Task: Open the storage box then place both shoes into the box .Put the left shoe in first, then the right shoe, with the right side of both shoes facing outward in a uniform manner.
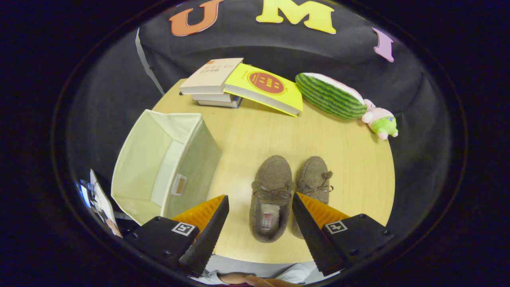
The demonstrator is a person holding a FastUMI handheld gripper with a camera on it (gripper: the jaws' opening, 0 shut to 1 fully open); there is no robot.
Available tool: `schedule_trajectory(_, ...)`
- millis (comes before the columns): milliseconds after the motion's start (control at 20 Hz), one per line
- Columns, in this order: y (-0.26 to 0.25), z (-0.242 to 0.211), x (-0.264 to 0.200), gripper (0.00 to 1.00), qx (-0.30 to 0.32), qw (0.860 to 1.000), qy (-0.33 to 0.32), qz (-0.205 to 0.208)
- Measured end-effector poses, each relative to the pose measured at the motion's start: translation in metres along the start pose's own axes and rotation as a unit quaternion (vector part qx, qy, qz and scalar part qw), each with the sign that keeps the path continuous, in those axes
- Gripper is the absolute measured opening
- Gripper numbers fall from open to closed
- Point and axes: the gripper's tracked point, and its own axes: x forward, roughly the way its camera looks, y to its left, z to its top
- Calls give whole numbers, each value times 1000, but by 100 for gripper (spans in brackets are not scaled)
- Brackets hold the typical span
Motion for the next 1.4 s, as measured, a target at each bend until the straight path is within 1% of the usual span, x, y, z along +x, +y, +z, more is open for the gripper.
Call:
schedule_trajectory(150, -13, -17, 20, 100, 11, 1000, 29, 2)
schedule_trajectory(250, -23, -28, 35, 100, 20, 999, 50, -6)
schedule_trajectory(350, -28, -44, 48, 100, 27, 996, 84, -6)
schedule_trajectory(450, -32, -51, 61, 99, 24, 995, 98, -5)
schedule_trajectory(550, -30, -61, 70, 92, 23, 993, 114, 4)
schedule_trajectory(600, -30, -69, 75, 84, 20, 992, 128, 9)
schedule_trajectory(700, -39, -77, 86, 77, 12, 990, 137, -9)
schedule_trajectory(750, -41, -76, 90, 75, 7, 991, 134, -10)
schedule_trajectory(850, -42, -77, 101, 53, 7, 991, 130, -11)
schedule_trajectory(950, -55, -73, 110, 32, 23, 992, 114, -39)
schedule_trajectory(1000, -58, -70, 109, 7, 42, 992, 106, -47)
schedule_trajectory(1100, -54, -74, 103, 6, 76, 990, 113, -46)
schedule_trajectory(1300, -28, -64, 74, 6, 135, 984, 117, 10)
schedule_trajectory(1400, -25, -54, 52, 6, 155, 982, 108, 9)
